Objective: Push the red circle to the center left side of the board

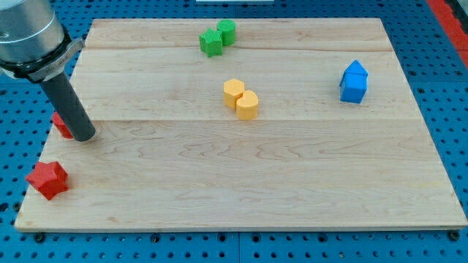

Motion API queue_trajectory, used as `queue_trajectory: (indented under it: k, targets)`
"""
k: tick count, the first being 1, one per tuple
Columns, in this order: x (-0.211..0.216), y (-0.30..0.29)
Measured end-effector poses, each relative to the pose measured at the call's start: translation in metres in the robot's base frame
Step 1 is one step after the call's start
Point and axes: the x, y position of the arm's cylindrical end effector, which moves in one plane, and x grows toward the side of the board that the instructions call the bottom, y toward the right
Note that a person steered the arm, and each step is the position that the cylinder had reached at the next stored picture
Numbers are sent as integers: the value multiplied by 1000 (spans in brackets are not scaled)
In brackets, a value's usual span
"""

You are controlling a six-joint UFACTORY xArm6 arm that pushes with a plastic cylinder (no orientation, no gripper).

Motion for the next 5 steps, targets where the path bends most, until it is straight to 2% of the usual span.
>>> queue_trajectory:
  k: [1,3,4,5]
  targets:
    - [15,0]
    - [26,-38]
    - [12,-16]
    - [-39,-29]
